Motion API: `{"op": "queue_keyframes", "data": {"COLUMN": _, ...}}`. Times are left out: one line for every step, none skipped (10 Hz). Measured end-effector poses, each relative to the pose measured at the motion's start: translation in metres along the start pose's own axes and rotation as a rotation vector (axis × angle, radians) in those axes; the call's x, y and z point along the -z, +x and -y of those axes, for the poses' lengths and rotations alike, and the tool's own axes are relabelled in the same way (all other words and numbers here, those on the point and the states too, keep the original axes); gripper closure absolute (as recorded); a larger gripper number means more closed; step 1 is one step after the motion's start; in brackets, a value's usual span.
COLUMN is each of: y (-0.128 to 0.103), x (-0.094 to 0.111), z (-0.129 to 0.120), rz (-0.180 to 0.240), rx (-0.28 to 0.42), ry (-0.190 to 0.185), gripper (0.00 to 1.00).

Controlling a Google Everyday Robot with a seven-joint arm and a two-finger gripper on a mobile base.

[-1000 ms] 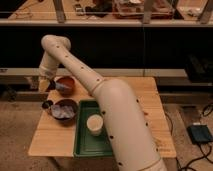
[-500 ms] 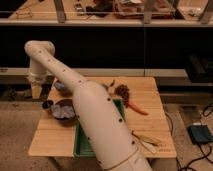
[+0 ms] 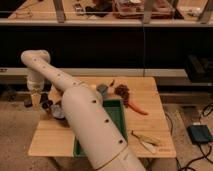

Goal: Place eraser in metal cup

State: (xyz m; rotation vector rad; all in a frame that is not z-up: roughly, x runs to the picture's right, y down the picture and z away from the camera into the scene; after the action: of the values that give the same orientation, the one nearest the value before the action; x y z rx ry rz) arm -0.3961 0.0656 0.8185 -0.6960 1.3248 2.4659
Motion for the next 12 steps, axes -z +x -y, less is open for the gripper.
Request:
{"op": "queue_keyframes", "data": {"y": -0.001, "x": -0.009, "z": 0.0, "rz": -0.003, "rx": -0.008, "ry": -0.006, "gripper": 1.0}}
{"op": "queue_keyframes", "data": {"y": -0.007, "x": -0.015, "z": 0.001, "rz": -0.006, "rx": -0.025, "ry": -0.024, "gripper": 1.0}}
{"op": "queue_keyframes", "data": {"y": -0.021, "x": -0.015, "z": 0.003, "rz": -0.016, "rx": -0.058, "ry": -0.057, "gripper": 1.0}}
{"op": "queue_keyframes", "data": {"y": -0.026, "x": -0.016, "z": 0.005, "rz": -0.022, "rx": -0.071, "ry": -0.07, "gripper": 1.0}}
{"op": "queue_keyframes", "data": {"y": -0.03, "x": -0.016, "z": 0.007, "rz": -0.025, "rx": -0.079, "ry": -0.084, "gripper": 1.0}}
{"op": "queue_keyframes", "data": {"y": -0.035, "x": -0.014, "z": 0.009, "rz": -0.023, "rx": -0.087, "ry": -0.101, "gripper": 1.0}}
{"op": "queue_keyframes", "data": {"y": -0.038, "x": -0.012, "z": 0.009, "rz": -0.023, "rx": -0.089, "ry": -0.109, "gripper": 1.0}}
{"op": "queue_keyframes", "data": {"y": -0.041, "x": -0.008, "z": 0.008, "rz": -0.025, "rx": -0.094, "ry": -0.116, "gripper": 1.0}}
{"op": "queue_keyframes", "data": {"y": -0.046, "x": -0.004, "z": 0.007, "rz": -0.028, "rx": -0.094, "ry": -0.119, "gripper": 1.0}}
{"op": "queue_keyframes", "data": {"y": -0.049, "x": -0.001, "z": 0.006, "rz": -0.029, "rx": -0.092, "ry": -0.115, "gripper": 1.0}}
{"op": "queue_keyframes", "data": {"y": -0.052, "x": 0.002, "z": 0.004, "rz": -0.03, "rx": -0.088, "ry": -0.112, "gripper": 1.0}}
{"op": "queue_keyframes", "data": {"y": -0.053, "x": 0.003, "z": 0.003, "rz": -0.031, "rx": -0.079, "ry": -0.108, "gripper": 1.0}}
